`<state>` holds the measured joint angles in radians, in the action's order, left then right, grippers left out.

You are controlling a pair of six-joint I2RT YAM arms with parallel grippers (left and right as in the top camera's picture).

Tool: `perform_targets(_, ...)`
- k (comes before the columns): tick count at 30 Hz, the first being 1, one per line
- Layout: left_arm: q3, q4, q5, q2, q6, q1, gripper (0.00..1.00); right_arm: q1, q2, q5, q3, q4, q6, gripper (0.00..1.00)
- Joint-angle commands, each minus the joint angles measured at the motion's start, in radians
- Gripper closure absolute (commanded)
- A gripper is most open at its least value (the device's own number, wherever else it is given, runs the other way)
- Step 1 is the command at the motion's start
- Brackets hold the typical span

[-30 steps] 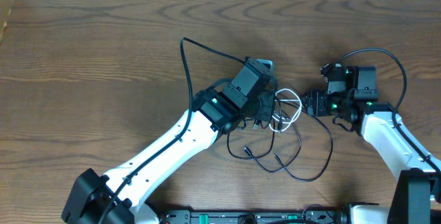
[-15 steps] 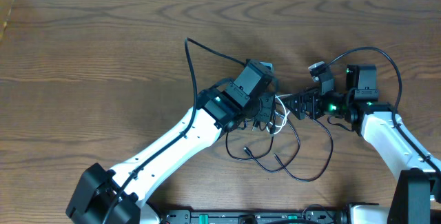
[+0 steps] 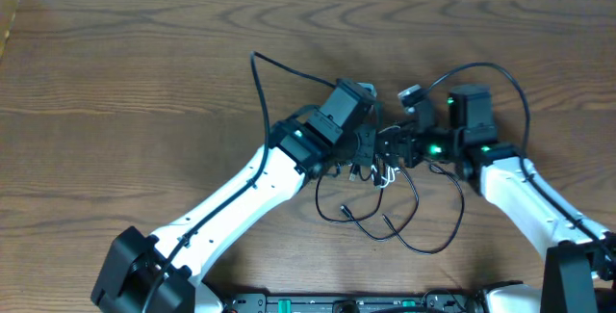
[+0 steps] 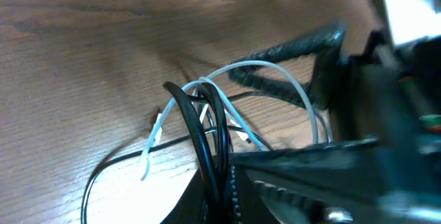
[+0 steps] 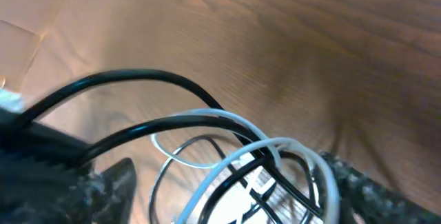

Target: Untangle cables

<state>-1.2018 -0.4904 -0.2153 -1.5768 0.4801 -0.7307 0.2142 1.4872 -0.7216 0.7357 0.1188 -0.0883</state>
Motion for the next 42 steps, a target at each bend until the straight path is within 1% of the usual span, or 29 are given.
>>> perform_targets(1,-0.003,0.003,-0.138,-0.007,0.014,0.048,0.93,0.069,-0.016,0.204,-0.005,0.003,-0.057,0.27)
perform_targets(3,-0.003,0.002,-0.196,-0.007,0.014,0.074,0.93,0.091,-0.016,0.253,-0.005,0.005,-0.056,0.30)
perform_targets(4,-0.003,0.000,-0.221,-0.007,0.014,0.090,0.93,0.107,-0.016,0.279,-0.005,0.004,-0.056,0.38)
perform_targets(6,-0.003,-0.008,-0.224,-0.007,0.029,0.108,0.93,0.121,-0.016,0.295,-0.005,0.000,-0.056,0.53)
perform_targets(7,-0.003,-0.011,-0.224,-0.007,0.035,0.114,0.93,0.126,-0.016,0.299,-0.005,0.000,-0.056,0.57)
perform_targets(8,-0.003,-0.014,-0.226,-0.007,0.038,0.117,0.93,0.128,-0.016,0.301,-0.005,0.000,-0.056,0.59)
perform_targets(10,-0.003,-0.021,-0.226,-0.007,0.042,0.120,0.93,0.129,-0.016,0.301,-0.005,0.001,-0.056,0.59)
perform_targets(15,-0.003,-0.028,-0.227,-0.007,0.054,0.120,0.92,0.130,-0.015,0.301,-0.005,0.001,-0.055,0.76)
perform_targets(16,-0.003,-0.028,-0.228,-0.007,0.056,0.120,0.93,0.130,-0.015,0.305,-0.005,0.001,-0.053,0.84)
perform_targets(19,-0.003,-0.028,-0.246,-0.007,0.056,0.120,0.93,0.130,-0.014,0.382,-0.005,0.012,-0.053,0.97)
perform_targets(20,-0.003,-0.029,-0.246,-0.007,0.056,0.120,0.93,0.130,-0.014,0.431,-0.005,0.022,-0.053,0.99)
perform_targets(22,-0.003,-0.031,-0.244,-0.007,0.050,0.120,0.92,0.130,-0.014,0.579,-0.005,0.052,-0.053,0.99)
perform_targets(25,-0.003,-0.041,-0.236,-0.007,0.008,0.120,0.93,0.130,-0.014,0.805,-0.005,0.100,-0.053,0.99)
perform_targets(28,-0.002,-0.080,-0.192,-0.008,-0.023,0.120,0.92,0.130,-0.014,0.945,-0.005,0.132,-0.053,0.99)
perform_targets(30,-0.002,-0.127,-0.121,-0.008,-0.028,0.120,0.92,0.130,-0.014,0.959,-0.005,0.137,-0.053,0.99)
perform_targets(33,-0.002,-0.211,0.035,-0.008,-0.026,0.120,0.93,0.130,-0.014,0.959,-0.005,0.138,-0.053,0.99)
perform_targets(34,-0.002,-0.258,0.129,-0.008,-0.006,0.123,0.92,0.128,-0.014,0.972,-0.005,0.141,-0.053,0.99)
perform_targets(37,-0.002,-0.359,0.311,-0.008,0.096,0.143,0.92,0.123,-0.014,1.021,-0.005,0.154,-0.053,0.99)
perform_targets(39,-0.003,-0.410,0.379,-0.008,0.132,0.171,0.92,0.117,-0.014,1.072,-0.005,0.167,-0.053,0.99)
perform_targets(42,-0.003,-0.452,0.391,-0.007,0.150,0.230,0.93,0.103,-0.014,1.113,-0.005,0.179,-0.053,0.99)
